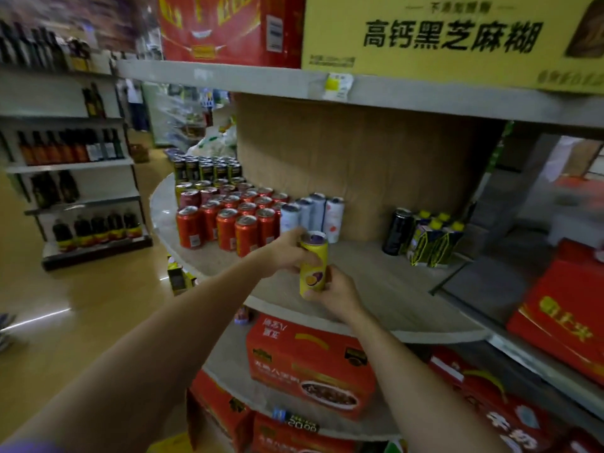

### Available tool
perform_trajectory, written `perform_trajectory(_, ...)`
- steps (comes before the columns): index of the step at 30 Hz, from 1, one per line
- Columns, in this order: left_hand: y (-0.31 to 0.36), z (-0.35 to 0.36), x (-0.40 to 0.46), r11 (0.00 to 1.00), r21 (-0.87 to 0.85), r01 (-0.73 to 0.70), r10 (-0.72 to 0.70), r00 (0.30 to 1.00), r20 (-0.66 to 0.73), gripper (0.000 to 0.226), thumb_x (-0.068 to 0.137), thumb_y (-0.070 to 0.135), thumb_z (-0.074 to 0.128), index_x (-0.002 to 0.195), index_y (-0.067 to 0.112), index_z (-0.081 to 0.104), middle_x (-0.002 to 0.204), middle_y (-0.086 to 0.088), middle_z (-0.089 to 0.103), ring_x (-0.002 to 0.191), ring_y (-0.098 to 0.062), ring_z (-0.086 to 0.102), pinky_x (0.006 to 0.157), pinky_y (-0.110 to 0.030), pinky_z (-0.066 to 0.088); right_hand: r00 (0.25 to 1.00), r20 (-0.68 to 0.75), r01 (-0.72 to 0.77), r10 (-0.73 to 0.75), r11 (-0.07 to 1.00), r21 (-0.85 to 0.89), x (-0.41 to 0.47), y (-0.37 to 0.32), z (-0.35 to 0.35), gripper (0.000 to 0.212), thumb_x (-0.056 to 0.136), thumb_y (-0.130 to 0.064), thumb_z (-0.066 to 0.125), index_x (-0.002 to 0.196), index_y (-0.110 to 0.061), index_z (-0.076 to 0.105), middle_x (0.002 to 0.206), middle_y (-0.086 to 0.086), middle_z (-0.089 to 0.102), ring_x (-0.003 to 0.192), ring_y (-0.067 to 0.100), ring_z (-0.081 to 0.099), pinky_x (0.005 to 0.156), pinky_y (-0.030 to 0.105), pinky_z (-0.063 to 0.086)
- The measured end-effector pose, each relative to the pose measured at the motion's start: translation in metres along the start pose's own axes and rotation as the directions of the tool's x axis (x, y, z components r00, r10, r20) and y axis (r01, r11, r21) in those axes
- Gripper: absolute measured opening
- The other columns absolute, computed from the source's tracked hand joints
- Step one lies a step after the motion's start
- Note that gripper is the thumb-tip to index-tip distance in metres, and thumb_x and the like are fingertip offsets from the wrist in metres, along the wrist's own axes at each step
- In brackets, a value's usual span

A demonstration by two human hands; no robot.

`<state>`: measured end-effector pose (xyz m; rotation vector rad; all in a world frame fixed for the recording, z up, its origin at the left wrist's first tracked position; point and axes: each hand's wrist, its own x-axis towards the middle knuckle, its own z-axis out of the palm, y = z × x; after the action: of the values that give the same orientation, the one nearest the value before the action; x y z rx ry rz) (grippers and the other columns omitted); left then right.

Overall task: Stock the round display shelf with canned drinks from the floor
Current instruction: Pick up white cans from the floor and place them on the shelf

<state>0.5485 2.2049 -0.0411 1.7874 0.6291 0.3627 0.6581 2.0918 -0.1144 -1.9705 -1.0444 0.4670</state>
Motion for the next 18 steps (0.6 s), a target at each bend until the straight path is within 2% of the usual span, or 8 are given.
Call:
perform_trajectory(3, 0.008, 0.025, 0.028, 0.998, 0.013, 0.057, -0.058, 0.995, 0.078, 0.052, 0.082, 0.012, 0.076, 0.125, 0.018, 0.049, 0.114, -0.003, 0.061, 0.099, -0.015, 0.063, 0.080, -0.030, 0.057, 1.000, -0.015, -0.004, 0.004, 1.000, -0.010, 0.015, 0.022, -0.011, 0.051, 0.066, -0.028, 0.081, 0.105, -0.023, 0.049, 0.097, -0.001, 0.065, 0.085, 0.018, 0.063, 0.075, 0.042, 0.055)
perform_trajectory(6, 0.005, 0.038, 0.061, 0.990, -0.051, 0.130, -0.126, 0.989, 0.077, 0.046, 0.086, 0.028, 0.073, 0.126, 0.019, 0.051, 0.117, -0.003, 0.062, 0.105, -0.017, 0.062, 0.089, -0.034, 0.052, 0.999, -0.028, -0.021, 0.021, 1.000, 0.000, 0.037, 0.038, -0.017, 0.056, 0.063, -0.032, 0.080, 0.108, -0.028, 0.048, 0.094, -0.005, 0.064, 0.082, 0.016, 0.063, 0.074, 0.044, 0.057)
perform_trajectory(8, 0.002, 0.040, 0.081, 0.981, -0.097, 0.170, -0.163, 0.984, 0.075, 0.046, 0.088, 0.031, 0.071, 0.128, 0.016, 0.053, 0.121, -0.006, 0.064, 0.111, -0.022, 0.061, 0.099, -0.040, 0.050, 0.999, -0.041, -0.015, 0.013, 0.999, -0.031, 0.056, 0.049, -0.017, 0.052, 0.064, -0.034, 0.079, 0.105, -0.024, 0.049, 0.090, -0.002, 0.065, 0.078, 0.019, 0.064, 0.069, 0.044, 0.057)
perform_trajectory(10, 0.002, 0.040, 0.097, 0.974, -0.121, 0.192, -0.182, 0.979, 0.090, 0.047, 0.089, 0.030, 0.069, 0.131, 0.014, 0.054, 0.127, -0.009, 0.064, 0.115, -0.023, 0.061, 0.103, -0.040, 0.047, 0.998, -0.060, -0.018, 0.016, 0.999, -0.043, 0.071, 0.053, -0.020, 0.049, 0.065, -0.035, 0.078, 0.103, -0.023, 0.048, 0.090, 0.002, 0.066, 0.076, 0.022, 0.064, 0.067, 0.043, 0.056)
perform_trajectory(13, 0.006, 0.043, 0.120, 0.966, -0.162, 0.202, -0.195, 0.979, 0.060, 0.049, 0.089, 0.026, 0.069, 0.133, 0.011, 0.052, 0.126, -0.010, 0.064, 0.115, -0.024, 0.061, 0.099, -0.038, 0.049, 0.998, -0.063, -0.034, 0.031, 0.998, -0.050, 0.095, 0.058, -0.025, 0.044, 0.069, -0.030, 0.075, 0.102, -0.021, 0.048, 0.093, 0.003, 0.065, 0.079, 0.023, 0.063, 0.068, 0.038, 0.053)
perform_trajectory(15, 0.010, 0.046, 0.133, 0.970, -0.156, 0.185, -0.187, 0.982, 0.003, 0.049, 0.086, 0.024, 0.073, 0.128, 0.014, 0.049, 0.121, -0.005, 0.063, 0.112, -0.023, 0.061, 0.094, -0.038, 0.051, 0.997, -0.062, -0.053, 0.050, 0.997, -0.056, 0.111, 0.063, -0.030, 0.048, 0.065, -0.032, 0.076, 0.102, -0.022, 0.048, 0.093, 0.001, 0.064, 0.081, 0.023, 0.063, 0.069, 0.038, 0.053)
perform_trajectory(18, 0.011, 0.050, 0.160, 0.992, -0.117, 0.039, -0.053, 0.991, -0.121, 0.043, 0.079, 0.020, 0.080, 0.110, 0.017, 0.050, 0.105, -0.003, 0.062, 0.095, -0.018, 0.064, 0.080, -0.033, 0.057, 0.997, -0.029, -0.071, 0.069, 0.995, -0.065, 0.136, 0.071, -0.033, 0.057, 0.062, -0.029, 0.082, 0.108, -0.022, 0.050, 0.099, 0.000, 0.064, 0.088, 0.023, 0.064, 0.074, 0.038, 0.053)
